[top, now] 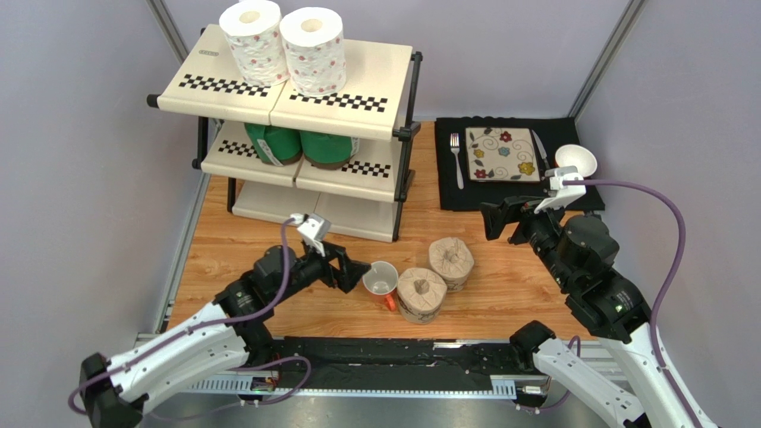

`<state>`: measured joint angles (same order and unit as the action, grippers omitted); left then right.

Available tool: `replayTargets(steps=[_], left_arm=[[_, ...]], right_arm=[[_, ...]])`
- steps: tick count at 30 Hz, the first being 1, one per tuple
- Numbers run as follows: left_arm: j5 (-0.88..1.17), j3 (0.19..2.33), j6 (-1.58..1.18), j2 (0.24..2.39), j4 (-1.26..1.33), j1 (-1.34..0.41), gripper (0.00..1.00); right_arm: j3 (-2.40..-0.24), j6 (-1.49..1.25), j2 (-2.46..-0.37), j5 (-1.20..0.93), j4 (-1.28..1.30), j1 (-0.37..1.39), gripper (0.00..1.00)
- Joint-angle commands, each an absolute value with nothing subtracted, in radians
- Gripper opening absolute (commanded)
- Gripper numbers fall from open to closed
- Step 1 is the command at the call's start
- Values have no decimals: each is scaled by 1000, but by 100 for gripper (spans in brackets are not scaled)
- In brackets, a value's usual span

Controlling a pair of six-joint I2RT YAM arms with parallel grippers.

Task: Place and organize the paper towels onto the shelf

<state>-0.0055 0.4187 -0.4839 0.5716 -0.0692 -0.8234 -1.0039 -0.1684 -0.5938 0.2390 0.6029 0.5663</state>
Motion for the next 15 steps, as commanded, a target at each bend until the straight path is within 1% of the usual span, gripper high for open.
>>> replayTargets(steps=[1, 5, 9, 15], left_arm=[[-210, 462, -394, 694, 75, -960, 99], [-212, 475, -374, 771, 158, -1031, 99], [-172, 538, -330, 859, 208, -1057, 99], [-23, 644, -233, 997, 229, -1063, 99]], right_arm=[[-1043, -166, -574, 278, 624, 568, 89], [-1040, -160, -568, 284, 627, 571, 90], [-1039, -156, -575, 281, 626, 569, 90], [-1031, -155, -575, 273, 624, 569, 90]])
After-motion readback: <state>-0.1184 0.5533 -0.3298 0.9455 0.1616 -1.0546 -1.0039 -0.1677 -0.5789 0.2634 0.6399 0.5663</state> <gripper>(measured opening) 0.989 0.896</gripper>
